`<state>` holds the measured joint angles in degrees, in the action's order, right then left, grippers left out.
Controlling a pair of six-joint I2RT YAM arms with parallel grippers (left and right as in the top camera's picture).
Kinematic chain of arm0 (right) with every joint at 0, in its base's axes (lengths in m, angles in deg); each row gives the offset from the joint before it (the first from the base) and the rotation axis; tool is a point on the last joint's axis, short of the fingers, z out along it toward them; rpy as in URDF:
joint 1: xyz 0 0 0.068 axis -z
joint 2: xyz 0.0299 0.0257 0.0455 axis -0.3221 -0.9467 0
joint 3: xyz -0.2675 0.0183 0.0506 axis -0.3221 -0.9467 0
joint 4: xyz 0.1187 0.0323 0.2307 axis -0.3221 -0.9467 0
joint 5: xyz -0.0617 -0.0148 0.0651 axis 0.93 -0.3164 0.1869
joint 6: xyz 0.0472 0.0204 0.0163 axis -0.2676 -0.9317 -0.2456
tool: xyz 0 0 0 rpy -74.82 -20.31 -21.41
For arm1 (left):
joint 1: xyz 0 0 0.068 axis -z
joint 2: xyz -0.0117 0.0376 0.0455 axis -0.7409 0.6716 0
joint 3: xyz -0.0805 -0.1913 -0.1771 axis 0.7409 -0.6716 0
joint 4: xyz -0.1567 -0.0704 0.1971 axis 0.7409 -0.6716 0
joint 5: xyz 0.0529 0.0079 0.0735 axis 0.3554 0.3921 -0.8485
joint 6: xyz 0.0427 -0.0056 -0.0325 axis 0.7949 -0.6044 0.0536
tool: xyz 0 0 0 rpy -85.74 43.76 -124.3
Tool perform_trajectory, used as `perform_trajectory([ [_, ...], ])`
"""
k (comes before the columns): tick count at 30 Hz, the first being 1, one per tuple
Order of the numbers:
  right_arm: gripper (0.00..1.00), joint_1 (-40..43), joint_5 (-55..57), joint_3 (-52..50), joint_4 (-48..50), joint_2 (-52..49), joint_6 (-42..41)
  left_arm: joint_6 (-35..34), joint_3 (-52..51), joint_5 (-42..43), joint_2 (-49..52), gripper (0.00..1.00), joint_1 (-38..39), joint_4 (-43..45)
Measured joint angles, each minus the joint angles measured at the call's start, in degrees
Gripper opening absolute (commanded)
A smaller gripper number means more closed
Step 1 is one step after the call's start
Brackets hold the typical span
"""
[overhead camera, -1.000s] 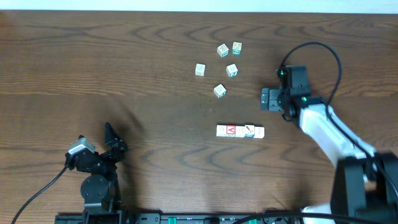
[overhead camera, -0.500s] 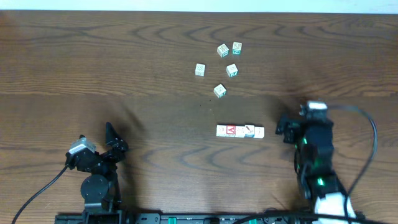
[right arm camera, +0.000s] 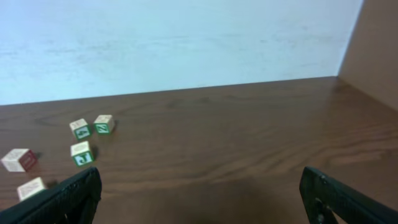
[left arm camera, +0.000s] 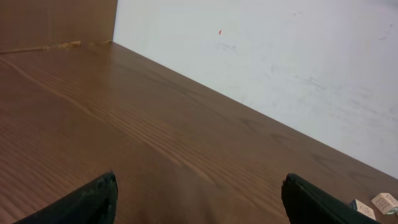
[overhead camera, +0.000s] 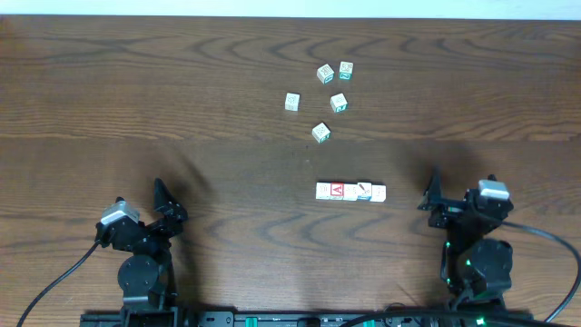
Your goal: Lift 5 blocks
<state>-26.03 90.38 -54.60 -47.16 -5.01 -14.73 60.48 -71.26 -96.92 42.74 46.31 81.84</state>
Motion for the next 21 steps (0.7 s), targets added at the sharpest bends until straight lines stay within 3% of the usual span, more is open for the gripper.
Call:
perform_trajectory([
  [14, 0.99, 1.07, -0.13, -8.24, -3.69, 14.03, 5.29, 0.00, 0.00, 0.00, 0.00, 0.85, 0.00, 0.00],
  [21, 0.99, 1.55, -0.44, -8.41, -3.93, 15.34, 7.72, 0.00, 0.00, 0.00, 0.00, 0.85, 0.00, 0.00],
])
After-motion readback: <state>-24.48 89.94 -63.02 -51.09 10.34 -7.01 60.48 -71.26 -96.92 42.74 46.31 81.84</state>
